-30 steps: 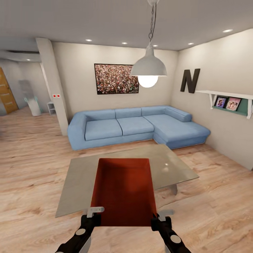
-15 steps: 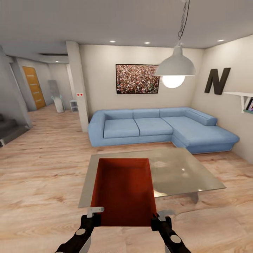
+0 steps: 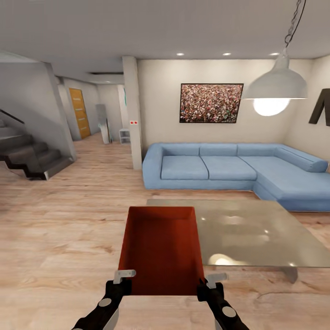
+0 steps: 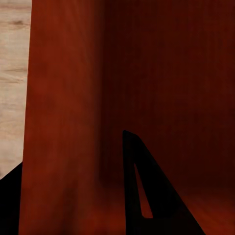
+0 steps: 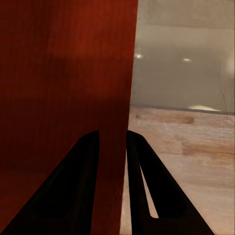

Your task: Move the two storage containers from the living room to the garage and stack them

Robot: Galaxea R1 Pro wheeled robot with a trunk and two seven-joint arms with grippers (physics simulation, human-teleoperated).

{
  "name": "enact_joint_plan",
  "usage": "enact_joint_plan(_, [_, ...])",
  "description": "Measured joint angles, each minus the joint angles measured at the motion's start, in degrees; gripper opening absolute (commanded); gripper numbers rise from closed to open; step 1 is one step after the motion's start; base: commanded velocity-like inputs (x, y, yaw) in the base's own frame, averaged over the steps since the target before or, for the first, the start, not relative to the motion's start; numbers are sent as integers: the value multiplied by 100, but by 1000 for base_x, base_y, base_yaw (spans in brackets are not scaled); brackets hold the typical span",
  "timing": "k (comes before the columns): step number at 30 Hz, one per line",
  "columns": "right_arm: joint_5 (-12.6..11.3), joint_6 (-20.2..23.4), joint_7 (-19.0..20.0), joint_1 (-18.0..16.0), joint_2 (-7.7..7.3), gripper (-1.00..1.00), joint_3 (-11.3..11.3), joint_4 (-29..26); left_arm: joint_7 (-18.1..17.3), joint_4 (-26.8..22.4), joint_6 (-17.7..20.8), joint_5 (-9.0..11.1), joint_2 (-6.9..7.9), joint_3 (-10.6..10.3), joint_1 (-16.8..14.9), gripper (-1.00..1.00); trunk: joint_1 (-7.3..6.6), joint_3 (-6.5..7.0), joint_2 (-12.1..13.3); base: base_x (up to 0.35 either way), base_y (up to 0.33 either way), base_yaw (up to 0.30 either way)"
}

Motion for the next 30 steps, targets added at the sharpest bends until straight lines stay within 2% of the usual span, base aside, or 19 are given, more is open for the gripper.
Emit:
enact_joint_plan(7, [-1, 0, 3, 0, -1, -100, -3, 0, 5, 0, 0, 0, -2, -1, 0, -100, -1, 0, -1, 92, 280, 300])
enact_joint_plan(30, [-1, -9, 8, 0, -2, -100, -10, 1, 9, 2, -9, 1, -6, -3, 0, -100, -2, 0, -1, 239, 256, 300])
